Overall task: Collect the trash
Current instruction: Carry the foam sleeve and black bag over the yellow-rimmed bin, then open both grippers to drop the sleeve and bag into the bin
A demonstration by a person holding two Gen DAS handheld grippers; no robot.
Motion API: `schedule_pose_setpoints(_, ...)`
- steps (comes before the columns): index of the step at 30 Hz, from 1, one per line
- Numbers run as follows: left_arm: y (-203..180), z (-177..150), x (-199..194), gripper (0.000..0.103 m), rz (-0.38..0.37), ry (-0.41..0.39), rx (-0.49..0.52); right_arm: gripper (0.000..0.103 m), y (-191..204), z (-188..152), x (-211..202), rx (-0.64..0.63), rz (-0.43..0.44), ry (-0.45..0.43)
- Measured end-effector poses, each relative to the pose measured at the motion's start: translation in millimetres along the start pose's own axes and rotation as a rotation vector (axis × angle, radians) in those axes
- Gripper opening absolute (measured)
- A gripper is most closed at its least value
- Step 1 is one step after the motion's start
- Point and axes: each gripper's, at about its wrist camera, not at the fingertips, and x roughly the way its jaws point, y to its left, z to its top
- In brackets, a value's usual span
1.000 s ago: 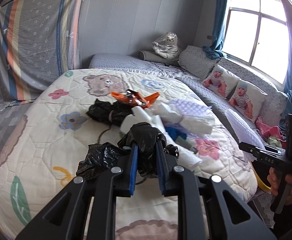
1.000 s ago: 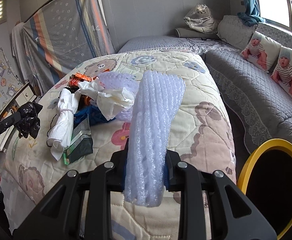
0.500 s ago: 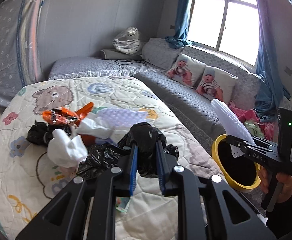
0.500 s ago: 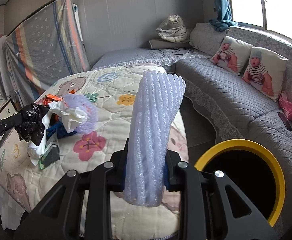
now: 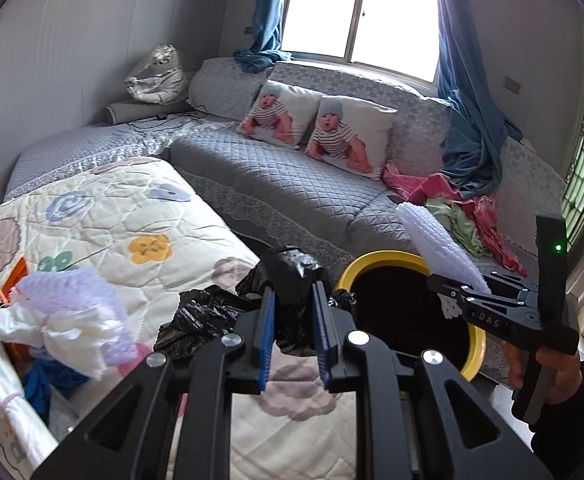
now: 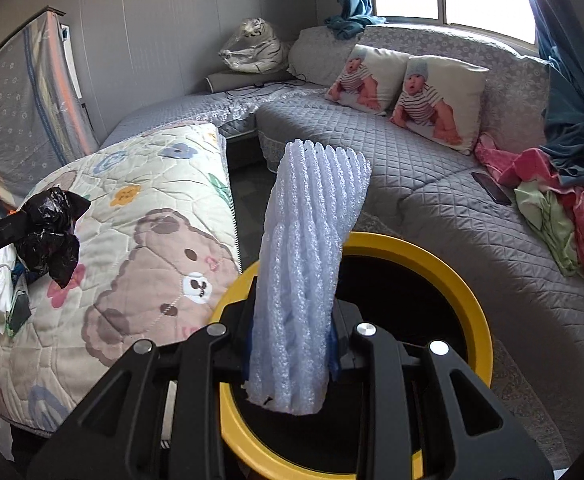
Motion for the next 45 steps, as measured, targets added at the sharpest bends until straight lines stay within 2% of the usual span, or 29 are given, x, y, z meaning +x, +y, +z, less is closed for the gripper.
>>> schedule_pose_setpoints(8, -51.0, 8.9, 58.7, 0.017, -0.127, 0.047, 0.052, 0.026, -24.1, -16.7, 6.9, 0.024, -0.038, 0.043)
schedule_pose_setpoints(11, -63.7, 10.6, 73.4, 0.017, -0.13, 0.05, 0.065, 0.026, -31.6, -22.1, 9.4, 0.034, -0.052, 0.057)
schedule_pose_setpoints(15, -71.5, 11.6, 96.8, 0.017, -0.156, 0.092, 0.041, 0.026, -41.0, -30.3, 12.1, 0.054, -0.066, 0.078)
schedule_pose_setpoints(19, -81.3, 9.0, 113.0, 0.018, -0.139, 0.11, 0.049, 0.026, -50.5, -37.1, 15.3, 0.067, -0.082, 0.099)
schedule_pose_setpoints(28, -83.2, 6.3, 138.7, 0.02, -0.165, 0.16, -0.01, 0.028, -59.5, -43.0, 19.2, 0.071, -0.101, 0.114)
schedule_pose_setpoints(34, -80.2, 6.1, 143.1, 0.037, -0.16, 0.165, -0.054, 0.044, -66.6, -43.7, 19.4, 0.094, -0.109, 0.114)
schedule_pose_setpoints(39, -75.9, 8.5, 140.0, 0.06, -0.146, 0.146, -0.085, 0.053, -73.8, -42.6, 16.3, 0.117, -0.126, 0.103)
schedule_pose_setpoints(43, -67.2, 11.3, 130.0, 0.07, -0.136, 0.116, -0.117, 0.056, -79.9, -41.6, 11.9, 0.134, -0.138, 0.094)
schedule_pose_setpoints(45, -59.7, 12.3, 121.6, 0.08, -0.118, 0.09, -0.13, 0.062, -81.9, -40.4, 8.6, 0.139, -0.141, 0.079)
